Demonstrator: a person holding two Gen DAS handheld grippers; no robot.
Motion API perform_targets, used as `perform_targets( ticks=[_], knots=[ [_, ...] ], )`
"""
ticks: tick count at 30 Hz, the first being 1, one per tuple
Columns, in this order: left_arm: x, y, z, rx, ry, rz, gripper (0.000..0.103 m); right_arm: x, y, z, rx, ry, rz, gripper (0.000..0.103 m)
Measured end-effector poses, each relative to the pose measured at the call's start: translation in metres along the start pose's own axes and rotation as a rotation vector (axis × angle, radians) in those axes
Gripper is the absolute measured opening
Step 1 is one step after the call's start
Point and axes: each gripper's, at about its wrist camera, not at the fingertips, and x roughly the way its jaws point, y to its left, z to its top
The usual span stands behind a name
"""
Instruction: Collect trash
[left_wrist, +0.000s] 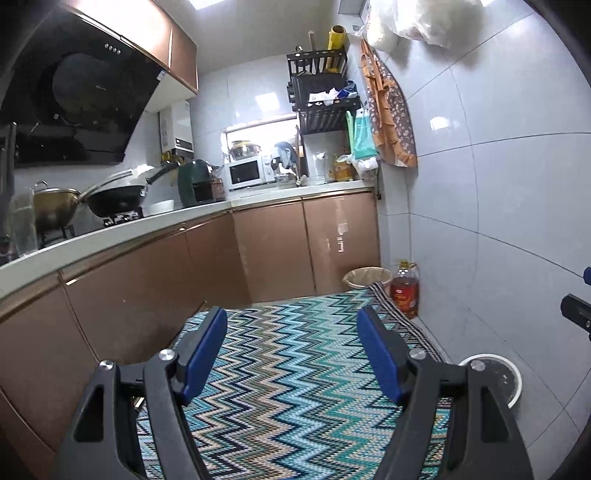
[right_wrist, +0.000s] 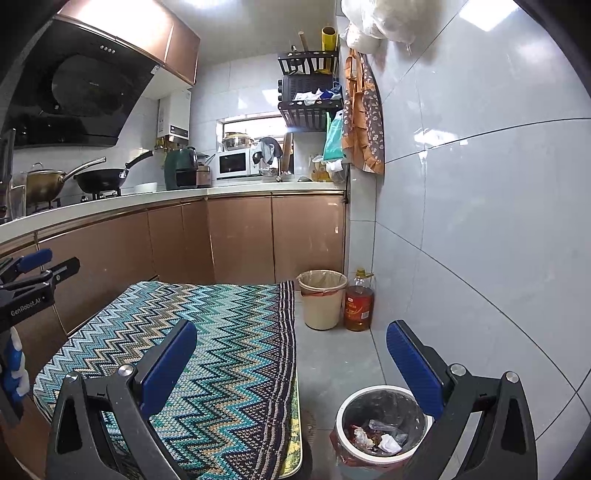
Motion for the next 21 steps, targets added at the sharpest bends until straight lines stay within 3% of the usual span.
perform_targets(
  ticks=[8,21],
  knots=[
    [-0.013,0.010,0.013,-0.004,-0.065,0.044,0.071,-0.007,0.006,0.007,-0.009,-0.030,0.011,0.103],
    [-0.020,0.023,0.014,-0.026,-0.078,0.051,0.071,-0.012,0.007,0.012,-0.010,-0.050,0.007,0.103]
  ],
)
